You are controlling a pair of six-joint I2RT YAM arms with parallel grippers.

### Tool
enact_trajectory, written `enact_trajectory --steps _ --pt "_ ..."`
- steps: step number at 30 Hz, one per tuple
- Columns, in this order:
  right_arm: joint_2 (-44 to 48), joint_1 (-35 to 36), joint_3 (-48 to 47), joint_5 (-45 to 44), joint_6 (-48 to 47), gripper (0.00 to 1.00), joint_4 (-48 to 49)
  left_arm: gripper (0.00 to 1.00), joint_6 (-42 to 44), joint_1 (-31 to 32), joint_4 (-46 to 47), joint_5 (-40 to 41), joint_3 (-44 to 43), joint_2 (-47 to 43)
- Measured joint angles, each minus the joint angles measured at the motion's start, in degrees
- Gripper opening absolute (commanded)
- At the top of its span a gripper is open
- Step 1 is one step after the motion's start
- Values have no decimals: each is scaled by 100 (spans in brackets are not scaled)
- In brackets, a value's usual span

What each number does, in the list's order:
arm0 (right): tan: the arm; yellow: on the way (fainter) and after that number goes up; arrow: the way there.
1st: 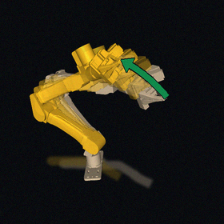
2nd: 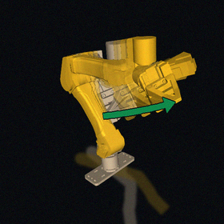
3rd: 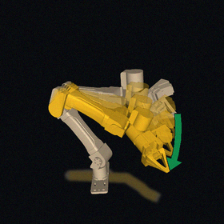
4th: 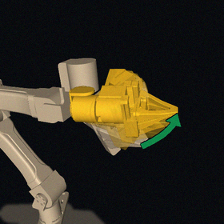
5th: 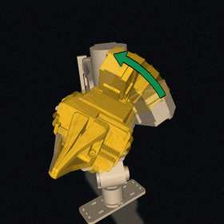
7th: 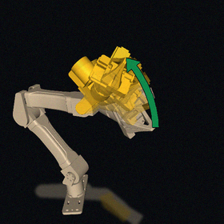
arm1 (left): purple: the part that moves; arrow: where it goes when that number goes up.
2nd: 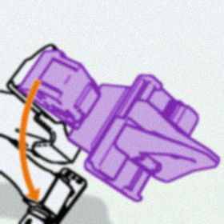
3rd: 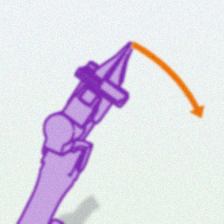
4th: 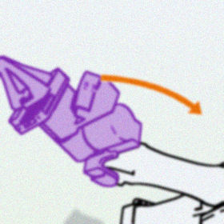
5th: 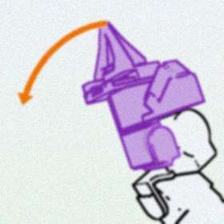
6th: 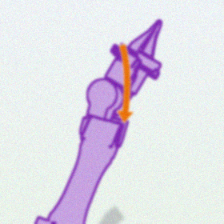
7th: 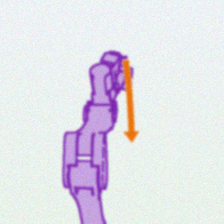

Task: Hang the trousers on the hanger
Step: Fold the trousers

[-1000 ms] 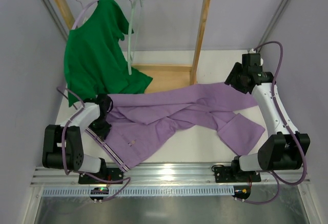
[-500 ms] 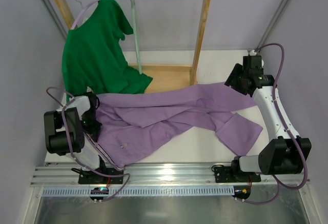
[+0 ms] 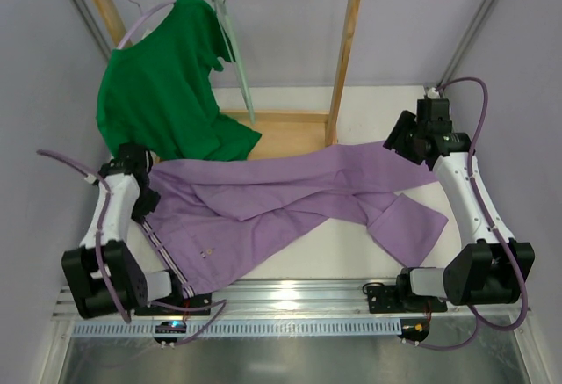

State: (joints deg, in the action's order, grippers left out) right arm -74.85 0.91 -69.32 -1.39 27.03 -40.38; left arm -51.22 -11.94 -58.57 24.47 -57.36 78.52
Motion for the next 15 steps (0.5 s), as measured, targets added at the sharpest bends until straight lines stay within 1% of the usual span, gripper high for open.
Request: enact_trajectory --steps 2,3,5,6,9,14,15 --pt "0 0 0 11 0 59 9 45 -214 22 -24 -286 424 -732" --pt "0 0 0 11 2 60 7 42 -310 33 -50 -468 673 -1062" --pt "-2 0 0 11 0 60 7 40 -444 52 -81 -737 1062 -1412" --pt "-2 0 0 11 0 60 7 37 -507 79 -101 -848 1209 -1464" --pt "-2 0 0 13 0 60 7 33 -586 240 -96 -1121 1497 -1355" --pt "-2 0 2 11 0 59 7 30 -717 566 131 -1362 1637 -835" --pt "-2 0 2 11 0 59 9 24 -739 588 201 -1360 1650 -658"
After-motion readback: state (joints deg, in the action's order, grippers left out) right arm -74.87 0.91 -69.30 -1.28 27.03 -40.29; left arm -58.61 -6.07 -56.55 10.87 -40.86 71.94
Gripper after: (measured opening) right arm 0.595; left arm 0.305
